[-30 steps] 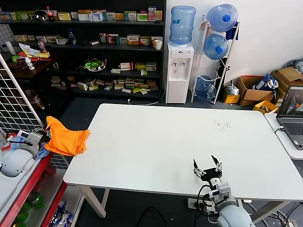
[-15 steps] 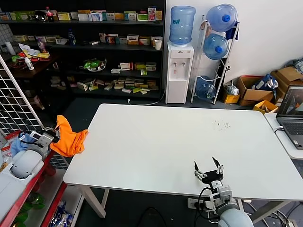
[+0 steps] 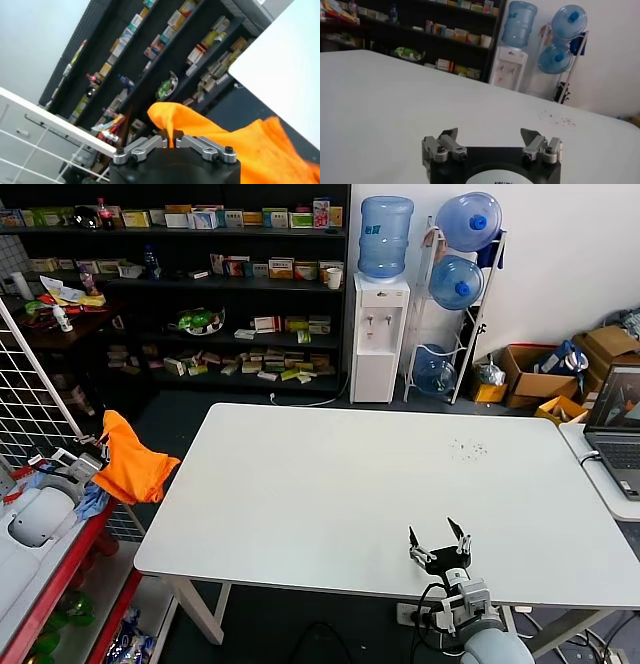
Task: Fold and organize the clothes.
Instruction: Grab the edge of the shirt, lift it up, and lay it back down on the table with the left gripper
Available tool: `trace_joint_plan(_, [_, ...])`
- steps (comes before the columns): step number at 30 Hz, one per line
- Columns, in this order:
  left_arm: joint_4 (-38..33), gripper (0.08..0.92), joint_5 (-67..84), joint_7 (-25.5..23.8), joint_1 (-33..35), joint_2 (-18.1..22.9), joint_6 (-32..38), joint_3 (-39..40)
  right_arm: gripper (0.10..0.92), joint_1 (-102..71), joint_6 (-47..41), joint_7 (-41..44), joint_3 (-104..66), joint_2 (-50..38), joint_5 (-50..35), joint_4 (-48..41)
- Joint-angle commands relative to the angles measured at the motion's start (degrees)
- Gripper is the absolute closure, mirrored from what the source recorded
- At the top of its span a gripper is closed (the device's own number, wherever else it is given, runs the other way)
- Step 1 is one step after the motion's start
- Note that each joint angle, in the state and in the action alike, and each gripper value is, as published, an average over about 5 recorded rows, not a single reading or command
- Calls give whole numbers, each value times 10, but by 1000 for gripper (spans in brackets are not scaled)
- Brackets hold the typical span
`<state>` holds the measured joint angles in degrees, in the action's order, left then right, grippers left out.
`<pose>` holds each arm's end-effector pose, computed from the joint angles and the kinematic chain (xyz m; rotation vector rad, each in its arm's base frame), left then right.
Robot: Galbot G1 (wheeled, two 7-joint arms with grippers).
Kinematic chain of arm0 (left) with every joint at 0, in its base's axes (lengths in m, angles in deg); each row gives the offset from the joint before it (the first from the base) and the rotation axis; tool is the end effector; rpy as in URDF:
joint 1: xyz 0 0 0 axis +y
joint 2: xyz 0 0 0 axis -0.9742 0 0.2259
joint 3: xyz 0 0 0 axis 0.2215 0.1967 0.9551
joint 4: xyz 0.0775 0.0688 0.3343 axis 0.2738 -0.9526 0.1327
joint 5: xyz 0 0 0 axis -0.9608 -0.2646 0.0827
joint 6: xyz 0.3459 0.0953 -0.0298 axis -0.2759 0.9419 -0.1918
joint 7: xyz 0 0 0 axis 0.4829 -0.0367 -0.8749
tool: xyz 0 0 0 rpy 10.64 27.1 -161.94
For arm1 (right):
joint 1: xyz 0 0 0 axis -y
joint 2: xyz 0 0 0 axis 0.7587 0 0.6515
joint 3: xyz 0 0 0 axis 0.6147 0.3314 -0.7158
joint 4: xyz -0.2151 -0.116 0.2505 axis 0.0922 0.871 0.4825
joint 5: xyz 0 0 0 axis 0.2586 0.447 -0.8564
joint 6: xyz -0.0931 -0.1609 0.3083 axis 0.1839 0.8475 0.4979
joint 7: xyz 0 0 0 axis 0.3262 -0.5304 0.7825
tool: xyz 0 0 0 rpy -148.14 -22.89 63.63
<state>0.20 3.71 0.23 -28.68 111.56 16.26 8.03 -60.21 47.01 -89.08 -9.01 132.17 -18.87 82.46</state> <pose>0.4070 0.2800 -0.2361 0.1098 -2.5038 -1.2776 0.2301 -0.0493 -0.3595 0.1517 -2.8326 0.3319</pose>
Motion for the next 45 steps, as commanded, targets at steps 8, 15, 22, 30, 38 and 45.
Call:
trace_joint_plan(8, [-82, 866, 32, 23, 35, 50, -33, 28, 203, -8, 2, 0, -3, -4, 1, 8])
trace_joint_plan(15, [-141, 866, 85, 55, 46, 109, -52, 98, 203, -8, -3, -1, -5, 1, 4, 8])
trace_joint_plan(22, [-220, 866, 185, 106, 43, 150, -89, 151, 203, -12, 0, 0, -18, -3, 2, 1])
trace_joint_plan(30, [-191, 866, 231, 150, 35, 263, -91, 195, 203, -14, 3, 4, -31, -23, -2, 0])
trace_joint_plan(38, [-117, 866, 201, 166, 36, 436, -72, 209, 203, -34, 11, 10, -54, -30, -4, 8])
trace_joint_plan(45, [-39, 866, 159, 177, 34, 569, -29, 197, 203, -53, 17, 14, -76, -30, -6, 14])
